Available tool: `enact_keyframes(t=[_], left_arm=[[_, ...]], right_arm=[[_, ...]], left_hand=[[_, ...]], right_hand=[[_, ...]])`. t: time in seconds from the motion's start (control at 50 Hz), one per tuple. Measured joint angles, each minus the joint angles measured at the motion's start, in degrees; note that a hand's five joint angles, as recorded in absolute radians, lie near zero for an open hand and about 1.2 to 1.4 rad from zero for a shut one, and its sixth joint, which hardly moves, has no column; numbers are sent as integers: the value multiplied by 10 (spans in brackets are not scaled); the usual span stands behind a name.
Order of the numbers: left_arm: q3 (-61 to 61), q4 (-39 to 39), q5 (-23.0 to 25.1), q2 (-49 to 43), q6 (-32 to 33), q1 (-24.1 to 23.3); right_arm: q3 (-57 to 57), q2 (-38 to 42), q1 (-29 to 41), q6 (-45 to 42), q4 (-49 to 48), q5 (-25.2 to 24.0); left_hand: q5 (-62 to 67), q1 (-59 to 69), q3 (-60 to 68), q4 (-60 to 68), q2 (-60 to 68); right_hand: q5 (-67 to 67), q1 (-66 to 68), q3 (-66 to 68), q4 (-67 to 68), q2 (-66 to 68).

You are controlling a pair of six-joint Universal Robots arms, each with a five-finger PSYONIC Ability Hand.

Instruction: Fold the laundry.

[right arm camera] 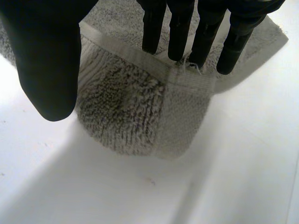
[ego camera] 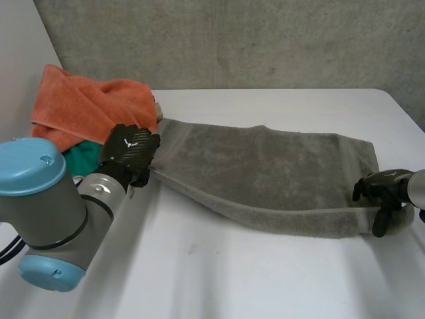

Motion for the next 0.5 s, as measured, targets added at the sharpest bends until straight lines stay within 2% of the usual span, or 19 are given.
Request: enact_keyframes(t=[0.18, 0.24, 0.28, 0.32, 0.4, 0.5], left_arm=[[3, 0, 0, -2, 0, 4], [1, 0, 0, -2, 0, 4], [-2, -1, 0, -3, 0, 4], [-5, -3, 0, -2, 0, 3], [-19, -23, 0, 5, 3, 1], [-49, -99, -1, 48, 23, -2]], right_arm=[[15, -29, -4, -2, -4, 2], [35, -35, -5, -5, -9, 0], [52, -38, -5, -9, -18, 0], [69, -39, -6, -13, -34, 0], [102, -56, -6, -22, -76, 2], [151, -140, -16, -65, -102, 0]], left_hand=[[0, 0, 0, 0, 0], [0, 0, 0, 0, 0], [0, 0, 0, 0, 0], [0, 0, 0, 0, 0], [0, 0, 0, 0, 0], [0, 0, 0, 0, 0]], right_hand=[[66, 73, 76, 72, 101], [193, 202, 204, 198, 230], [360, 371, 372, 366, 403], [418, 411, 435, 431, 462], [421, 411, 444, 443, 464], [421, 411, 444, 443, 464]])
